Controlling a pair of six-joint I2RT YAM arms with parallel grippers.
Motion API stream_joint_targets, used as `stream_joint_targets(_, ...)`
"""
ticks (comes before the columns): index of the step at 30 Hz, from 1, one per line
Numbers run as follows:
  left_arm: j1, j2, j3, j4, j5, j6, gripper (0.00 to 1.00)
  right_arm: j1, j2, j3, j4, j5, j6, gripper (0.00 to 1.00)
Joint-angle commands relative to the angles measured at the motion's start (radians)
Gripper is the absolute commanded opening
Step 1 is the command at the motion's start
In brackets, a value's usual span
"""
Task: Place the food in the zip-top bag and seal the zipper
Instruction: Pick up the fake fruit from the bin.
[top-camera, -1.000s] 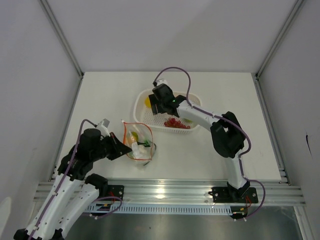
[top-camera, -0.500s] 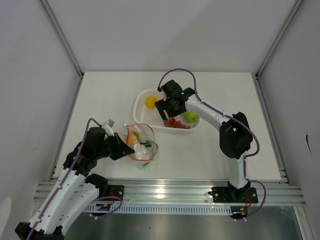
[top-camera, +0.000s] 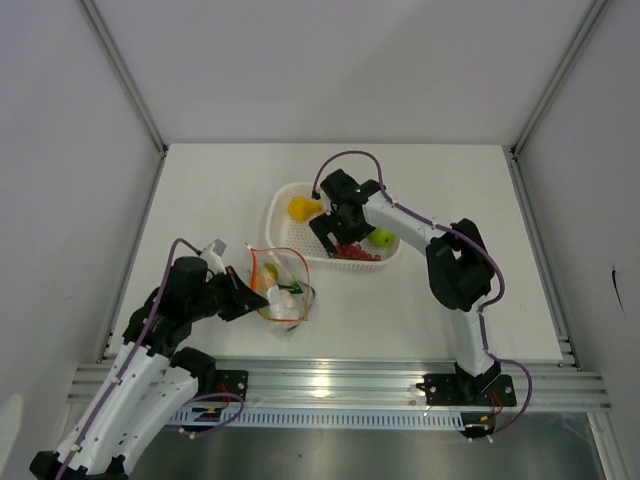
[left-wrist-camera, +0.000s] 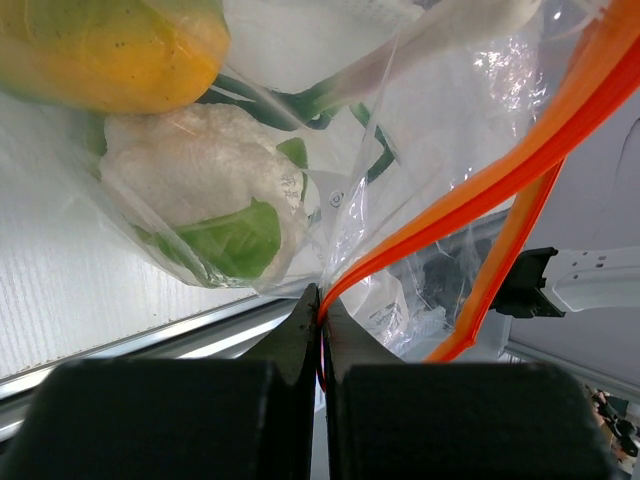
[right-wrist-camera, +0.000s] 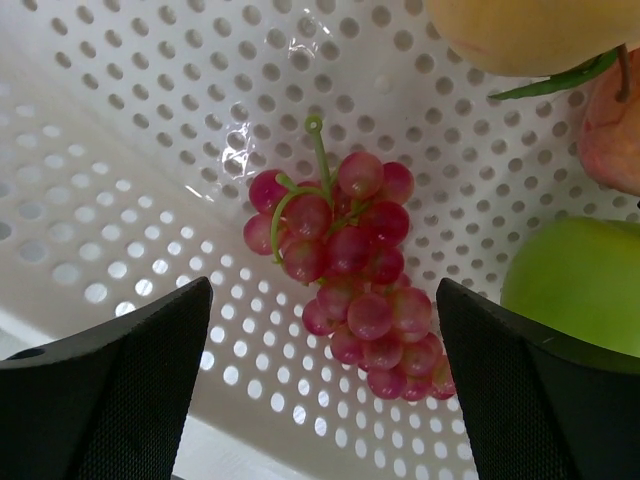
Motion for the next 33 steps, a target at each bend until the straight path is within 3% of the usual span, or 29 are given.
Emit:
stream_joint_targets(1,0.002,-0.014,0.020,-0.012,0.010,0.014,0.01,0.006,0.017,0.020,0.020,-0.009,-0.005,0.95)
stream_joint_targets(10,0.002,-0.012,0.028,-0.010,0.007,0.002,0.01,0.008,0.084,0.021,0.066,0.062,0.006,0.93)
stream_joint_targets(19,0.002,-0.012,0.036,-0.018,0.007,0.002,0.00,0.005,0.113,-0.014,0.135,0.186,0.049,0.79)
stream_joint_targets(23,0.002,-0.015,0.031,-0.019,0.008,-0.001,0.01,0.005,0.078,-0.057,0.171,0.217,0.068,0.54)
stream_joint_targets(29,0.002,-0.018,0.034,-0.021,0.008,-0.003,0.01,0.005,0.021,-0.092,0.217,0.260,0.077,0.26)
stream_joint_targets(33,0.002,-0.021,0.039,-0.025,0.007,-0.004,0.01,0.006,-0.031,-0.095,0.226,0.280,0.089,0.18)
